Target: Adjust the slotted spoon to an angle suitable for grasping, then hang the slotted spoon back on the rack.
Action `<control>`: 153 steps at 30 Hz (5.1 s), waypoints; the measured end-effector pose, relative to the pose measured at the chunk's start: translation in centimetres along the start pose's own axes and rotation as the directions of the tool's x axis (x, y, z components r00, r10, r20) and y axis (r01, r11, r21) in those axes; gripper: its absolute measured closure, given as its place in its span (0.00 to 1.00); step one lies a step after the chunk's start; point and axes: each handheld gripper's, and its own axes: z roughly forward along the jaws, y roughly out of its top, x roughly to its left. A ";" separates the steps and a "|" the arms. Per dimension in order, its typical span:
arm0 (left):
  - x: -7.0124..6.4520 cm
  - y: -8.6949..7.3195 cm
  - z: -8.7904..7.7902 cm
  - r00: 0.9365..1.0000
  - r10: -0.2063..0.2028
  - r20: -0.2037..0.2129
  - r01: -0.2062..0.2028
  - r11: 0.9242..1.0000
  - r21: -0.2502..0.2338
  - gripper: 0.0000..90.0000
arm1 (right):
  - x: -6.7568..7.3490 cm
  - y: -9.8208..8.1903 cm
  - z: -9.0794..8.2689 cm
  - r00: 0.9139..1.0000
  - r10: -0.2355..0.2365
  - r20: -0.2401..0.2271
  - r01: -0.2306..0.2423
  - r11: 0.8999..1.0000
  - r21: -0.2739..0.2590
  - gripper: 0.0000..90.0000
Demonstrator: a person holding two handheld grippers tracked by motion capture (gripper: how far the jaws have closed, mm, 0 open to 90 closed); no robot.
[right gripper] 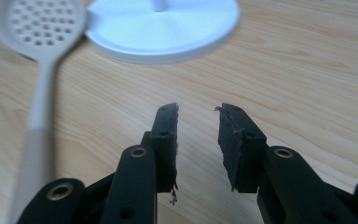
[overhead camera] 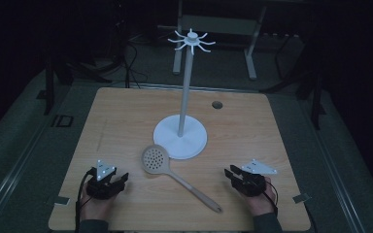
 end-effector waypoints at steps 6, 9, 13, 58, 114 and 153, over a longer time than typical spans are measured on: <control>-0.1 0.0 -0.2 1.000 0.009 0.013 -0.009 1.000 -0.002 0.54 | 2.2 1.2 1.3 0.996 -0.060 -0.065 0.062 0.998 0.023 0.80; -0.1 0.0 -0.4 1.000 0.016 0.010 -0.016 1.000 -0.005 0.54 | 3.4 1.7 2.1 0.991 -0.090 -0.100 0.094 0.995 0.040 0.85; 0.0 0.0 -0.5 1.000 0.020 0.009 -0.020 1.000 -0.007 0.54 | 5.0 2.1 3.1 0.981 -0.125 -0.149 0.136 0.989 0.065 0.86; 1.6 -0.4 -2.0 0.998 -0.043 -0.053 0.041 0.998 -0.044 0.55 | 10.1 2.0 5.0 0.841 -0.362 -0.401 0.420 0.905 0.064 0.81; -4.4 9.8 0.2 0.931 0.282 0.233 -0.284 0.959 -0.025 0.55 | -3.9 -1.9 -3.0 0.986 0.144 -0.084 -0.149 0.987 -0.058 0.68; -12.0 13.9 4.4 0.711 0.544 0.445 -0.648 0.753 0.114 0.64 | -6.4 -2.5 -4.9 0.971 0.197 0.138 -0.179 0.975 -0.135 0.60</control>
